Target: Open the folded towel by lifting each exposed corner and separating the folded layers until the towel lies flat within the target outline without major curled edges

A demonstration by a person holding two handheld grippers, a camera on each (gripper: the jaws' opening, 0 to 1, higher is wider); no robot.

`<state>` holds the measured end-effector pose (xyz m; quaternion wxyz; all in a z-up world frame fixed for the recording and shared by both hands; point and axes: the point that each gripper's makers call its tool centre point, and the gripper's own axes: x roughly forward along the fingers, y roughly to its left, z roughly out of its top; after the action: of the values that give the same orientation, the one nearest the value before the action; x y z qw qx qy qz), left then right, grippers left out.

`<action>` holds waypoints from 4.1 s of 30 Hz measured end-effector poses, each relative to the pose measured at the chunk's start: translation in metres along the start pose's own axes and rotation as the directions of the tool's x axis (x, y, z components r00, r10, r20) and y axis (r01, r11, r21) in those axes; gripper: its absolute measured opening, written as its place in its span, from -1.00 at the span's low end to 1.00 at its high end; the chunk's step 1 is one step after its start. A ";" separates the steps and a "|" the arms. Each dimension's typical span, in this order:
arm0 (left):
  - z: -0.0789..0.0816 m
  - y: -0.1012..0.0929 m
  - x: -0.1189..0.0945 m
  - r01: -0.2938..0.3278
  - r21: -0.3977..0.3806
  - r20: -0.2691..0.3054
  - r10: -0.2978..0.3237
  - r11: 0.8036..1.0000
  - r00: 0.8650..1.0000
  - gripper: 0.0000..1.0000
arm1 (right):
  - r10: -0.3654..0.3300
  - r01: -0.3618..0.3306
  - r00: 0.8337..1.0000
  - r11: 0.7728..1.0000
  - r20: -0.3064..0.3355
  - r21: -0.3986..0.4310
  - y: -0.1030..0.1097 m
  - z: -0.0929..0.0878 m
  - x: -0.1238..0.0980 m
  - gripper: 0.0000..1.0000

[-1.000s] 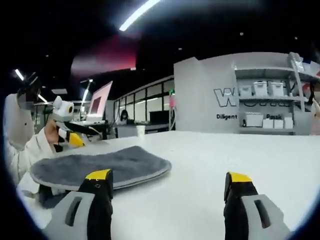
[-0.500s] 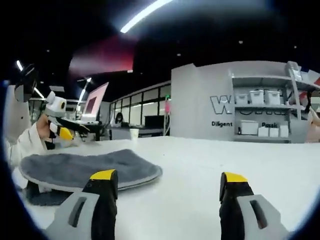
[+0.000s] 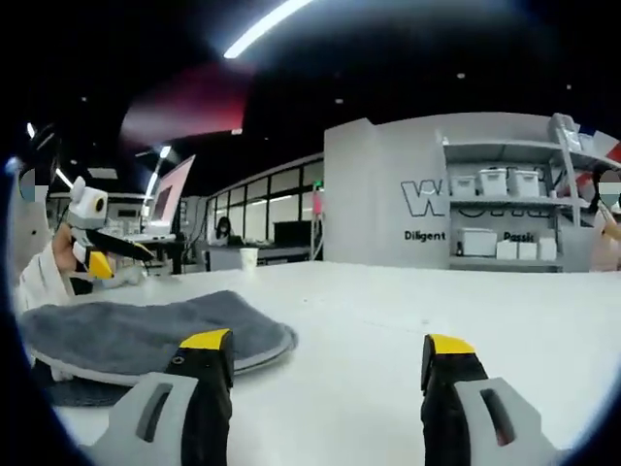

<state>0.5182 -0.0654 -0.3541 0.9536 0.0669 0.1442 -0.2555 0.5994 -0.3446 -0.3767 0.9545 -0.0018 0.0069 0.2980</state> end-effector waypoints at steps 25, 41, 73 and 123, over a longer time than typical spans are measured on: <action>-0.012 -0.008 0.011 0.027 0.021 -0.056 -0.026 0.999 0.998 0.83 | 0.038 -0.038 0.999 0.999 0.001 0.024 -0.001 -0.001 0.049 0.17; -0.012 -0.004 0.009 0.019 0.016 -0.056 -0.019 1.000 0.998 0.82 | 0.185 -0.183 0.982 0.983 -0.045 0.033 0.034 -0.013 0.083 -0.18; -0.010 -0.001 0.003 0.015 0.011 -0.042 -0.015 1.000 0.999 0.82 | 0.299 -0.295 0.932 0.954 -0.205 0.052 0.065 -0.047 0.095 -0.92; -0.014 0.004 0.004 0.010 0.016 -0.064 -0.009 1.000 0.998 0.81 | -0.060 0.055 0.971 0.998 -0.230 -0.029 0.004 -0.045 0.064 -0.90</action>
<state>0.5204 -0.0612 -0.3683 0.9468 0.0823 0.1728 -0.2588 0.6493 -0.3051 -0.4226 0.9554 -0.0472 0.1142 0.2682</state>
